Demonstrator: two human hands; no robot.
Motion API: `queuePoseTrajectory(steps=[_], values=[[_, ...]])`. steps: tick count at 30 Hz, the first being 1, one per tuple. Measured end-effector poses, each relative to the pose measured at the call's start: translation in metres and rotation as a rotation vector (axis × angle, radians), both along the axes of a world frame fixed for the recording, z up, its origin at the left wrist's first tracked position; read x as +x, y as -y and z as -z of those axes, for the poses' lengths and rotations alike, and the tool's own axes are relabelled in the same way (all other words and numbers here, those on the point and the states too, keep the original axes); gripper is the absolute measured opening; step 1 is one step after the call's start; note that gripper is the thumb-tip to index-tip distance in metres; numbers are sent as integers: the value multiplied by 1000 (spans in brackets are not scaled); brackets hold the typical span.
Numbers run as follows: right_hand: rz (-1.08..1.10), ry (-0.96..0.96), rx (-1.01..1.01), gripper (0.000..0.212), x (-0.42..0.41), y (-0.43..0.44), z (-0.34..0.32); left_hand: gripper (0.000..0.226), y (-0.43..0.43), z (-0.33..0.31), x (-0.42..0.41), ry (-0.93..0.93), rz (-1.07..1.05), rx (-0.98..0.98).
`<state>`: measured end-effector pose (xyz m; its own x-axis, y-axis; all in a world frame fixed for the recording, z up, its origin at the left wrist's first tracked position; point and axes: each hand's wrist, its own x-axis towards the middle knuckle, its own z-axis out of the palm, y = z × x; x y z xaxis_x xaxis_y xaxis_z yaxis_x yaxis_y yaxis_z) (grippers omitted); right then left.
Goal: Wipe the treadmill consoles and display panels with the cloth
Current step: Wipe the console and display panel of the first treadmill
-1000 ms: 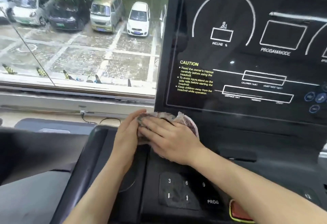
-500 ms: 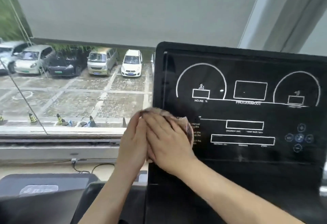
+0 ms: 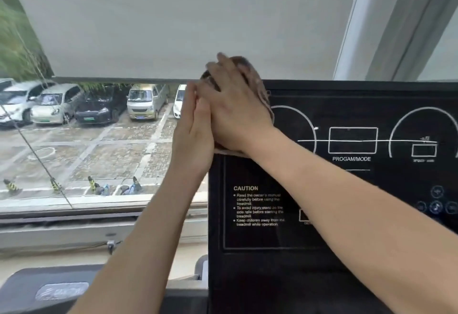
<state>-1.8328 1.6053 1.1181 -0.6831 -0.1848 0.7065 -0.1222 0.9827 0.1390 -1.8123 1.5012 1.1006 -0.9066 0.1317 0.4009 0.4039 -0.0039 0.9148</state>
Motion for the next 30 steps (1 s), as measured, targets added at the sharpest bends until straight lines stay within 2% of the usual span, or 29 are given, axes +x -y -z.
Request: queuePoseTrajectory(steps=[2,5,9,14,16,19,24,27,30], values=[[91,-81,-67,49,3,-5,1,48,-8,-9,-9,-77,0,-39],[130,-110,-108,61,23,-7,23,52,-13,8,-4,-285,-76,-221],[88,-21,-144,67,64,-14,75,53,-12,63,20,-565,-194,-538],[53,134,-112,68,117,-33,142,55,-10,133,66,-686,-191,-778],[6,130,-51,66,119,-44,141,55,-9,137,68,-693,-184,-808],[-52,65,-14,64,96,-64,101,54,-18,109,53,-698,-221,-805],[42,-46,-65,60,71,-94,41,52,-66,49,31,-738,-323,-800],[76,-51,-147,65,89,-116,47,52,-95,43,40,-810,-326,-836],[195,-35,-203,71,129,-148,85,55,-129,70,74,-835,-225,-926]])
